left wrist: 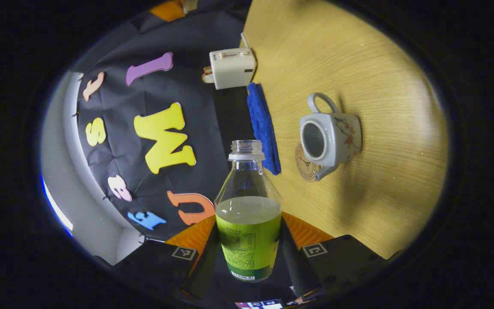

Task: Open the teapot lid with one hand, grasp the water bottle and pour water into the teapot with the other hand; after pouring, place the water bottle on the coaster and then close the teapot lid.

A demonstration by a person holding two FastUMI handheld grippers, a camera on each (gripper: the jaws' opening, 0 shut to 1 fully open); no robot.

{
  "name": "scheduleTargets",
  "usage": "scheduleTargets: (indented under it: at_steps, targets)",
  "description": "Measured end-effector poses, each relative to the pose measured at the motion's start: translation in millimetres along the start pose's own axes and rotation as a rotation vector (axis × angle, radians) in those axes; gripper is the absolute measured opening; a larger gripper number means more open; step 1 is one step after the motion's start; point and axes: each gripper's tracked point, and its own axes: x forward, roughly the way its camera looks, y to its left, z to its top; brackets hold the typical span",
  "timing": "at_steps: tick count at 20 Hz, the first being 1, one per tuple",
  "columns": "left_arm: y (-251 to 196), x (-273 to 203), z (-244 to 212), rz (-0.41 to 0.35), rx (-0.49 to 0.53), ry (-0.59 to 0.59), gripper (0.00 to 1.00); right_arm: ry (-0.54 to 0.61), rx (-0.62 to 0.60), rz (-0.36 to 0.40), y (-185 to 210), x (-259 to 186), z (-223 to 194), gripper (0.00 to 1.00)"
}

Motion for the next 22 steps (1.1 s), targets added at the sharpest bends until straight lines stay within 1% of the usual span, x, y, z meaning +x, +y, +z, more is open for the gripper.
scheduleTargets:
  at_steps: [1, 3, 6, 8, 9, 11, 13, 14, 16, 19, 21, 22]
  targets:
    - [1, 1, -1, 0.003, -0.08, -0.004, 0.74, 0.0, -0.001, -0.001, 0, 1, 1, 0.0]
    - [-1, 3, -7, -0.012, -0.258, 0.003, 0.74, 0.002, -0.006, -0.005, 1, 1, -1, 0.0]
    - [21, -3, -6, 0.071, -0.504, -0.033, 0.74, -0.004, -0.009, -0.005, 0, 0, 2, 0.0]
    - [31, -4, -13, 0.092, -0.667, -0.036, 0.75, -0.006, -0.009, 0.001, 4, -1, 2, 0.0]
    - [35, -1, -15, 0.09, -0.771, -0.046, 0.74, -0.005, -0.011, 0.003, 4, -1, 1, 0.0]
    - [43, 3, -20, 0.069, -1.012, -0.051, 0.74, 0.0, -0.017, 0.007, 7, 1, -1, 0.0]
    - [44, 3, -12, 0.019, -1.235, -0.087, 0.75, 0.007, -0.019, 0.013, 10, 1, -3, 0.0]
    - [47, 1, -6, -0.011, -1.323, -0.118, 0.75, 0.008, -0.012, 0.019, 12, 2, -2, 0.0]
    - [54, -5, 4, -0.055, -1.462, -0.183, 0.75, 0.01, -0.013, 0.021, 12, 0, -4, 0.0]
    - [56, -6, 9, -0.083, -1.631, -0.244, 0.76, -0.004, -0.012, 0.016, 14, 0, -1, 0.0]
    - [51, -3, 13, -0.092, -1.689, -0.274, 0.76, -0.007, -0.009, 0.022, 17, 0, -1, 0.0]
    - [46, 0, 14, -0.092, -1.695, -0.276, 0.76, -0.006, -0.015, 0.02, 18, 0, -2, 0.0]
